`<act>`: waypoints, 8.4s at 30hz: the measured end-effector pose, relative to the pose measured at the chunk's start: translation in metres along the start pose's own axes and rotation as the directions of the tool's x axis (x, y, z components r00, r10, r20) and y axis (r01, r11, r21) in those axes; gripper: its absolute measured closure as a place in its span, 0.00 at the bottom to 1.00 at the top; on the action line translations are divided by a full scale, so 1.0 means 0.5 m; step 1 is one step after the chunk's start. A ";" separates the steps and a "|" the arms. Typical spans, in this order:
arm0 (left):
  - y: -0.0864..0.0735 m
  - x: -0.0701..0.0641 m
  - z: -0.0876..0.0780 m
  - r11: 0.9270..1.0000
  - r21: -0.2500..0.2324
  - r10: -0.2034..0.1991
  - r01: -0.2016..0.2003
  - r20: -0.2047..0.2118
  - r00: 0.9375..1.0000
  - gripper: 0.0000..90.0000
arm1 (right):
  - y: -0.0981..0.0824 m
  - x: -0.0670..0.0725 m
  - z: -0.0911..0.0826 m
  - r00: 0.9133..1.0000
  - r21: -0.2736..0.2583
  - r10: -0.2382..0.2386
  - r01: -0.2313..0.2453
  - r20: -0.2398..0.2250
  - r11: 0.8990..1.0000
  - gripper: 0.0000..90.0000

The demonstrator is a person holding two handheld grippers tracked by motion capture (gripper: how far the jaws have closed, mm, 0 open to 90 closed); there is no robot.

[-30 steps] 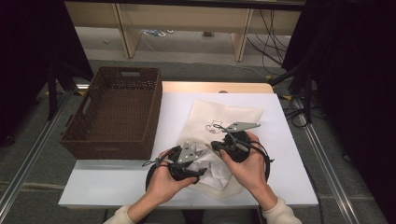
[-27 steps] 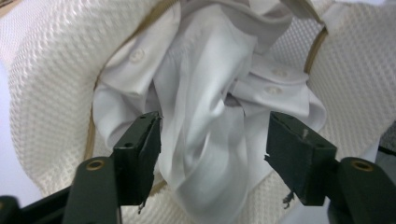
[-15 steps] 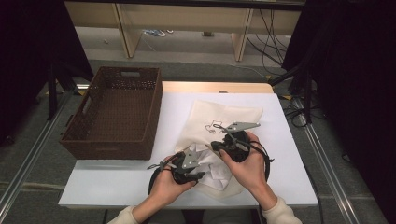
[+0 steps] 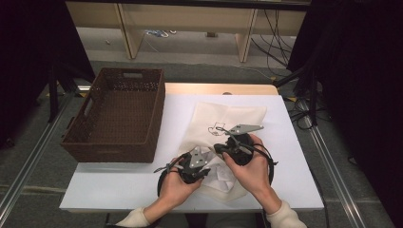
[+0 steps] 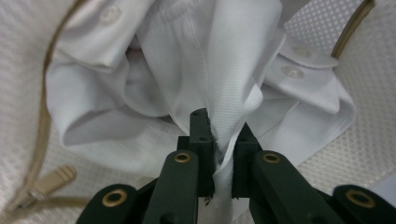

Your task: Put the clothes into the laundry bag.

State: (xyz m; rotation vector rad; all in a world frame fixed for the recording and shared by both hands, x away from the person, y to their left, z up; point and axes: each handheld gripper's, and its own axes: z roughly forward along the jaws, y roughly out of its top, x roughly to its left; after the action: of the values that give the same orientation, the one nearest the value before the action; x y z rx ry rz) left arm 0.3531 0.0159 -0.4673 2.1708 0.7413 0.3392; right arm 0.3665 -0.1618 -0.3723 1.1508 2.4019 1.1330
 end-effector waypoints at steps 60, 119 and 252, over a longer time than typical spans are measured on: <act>-0.031 0.012 -0.029 0.999 0.000 0.054 -0.054 -0.008 0.999 0.61 | 0.001 -0.004 -0.008 1.000 0.005 0.029 -0.029 0.003 1.000 1.00; 0.033 0.025 0.043 1.000 0.011 0.008 -0.007 -0.079 0.997 0.82 | -0.001 -0.008 -0.004 0.999 0.011 0.043 -0.043 -0.005 0.999 1.00; -0.078 0.052 -0.106 0.998 -0.048 -0.042 0.036 -0.120 0.992 0.44 | -0.014 -0.040 0.013 0.995 0.159 0.096 -0.100 0.035 0.982 0.99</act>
State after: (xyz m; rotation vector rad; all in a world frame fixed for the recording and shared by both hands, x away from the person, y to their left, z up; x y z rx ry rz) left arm 0.3336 0.0839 -0.4630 2.1042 0.8339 0.4664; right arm 0.3791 -0.1758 -0.3840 1.3393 2.4778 0.9589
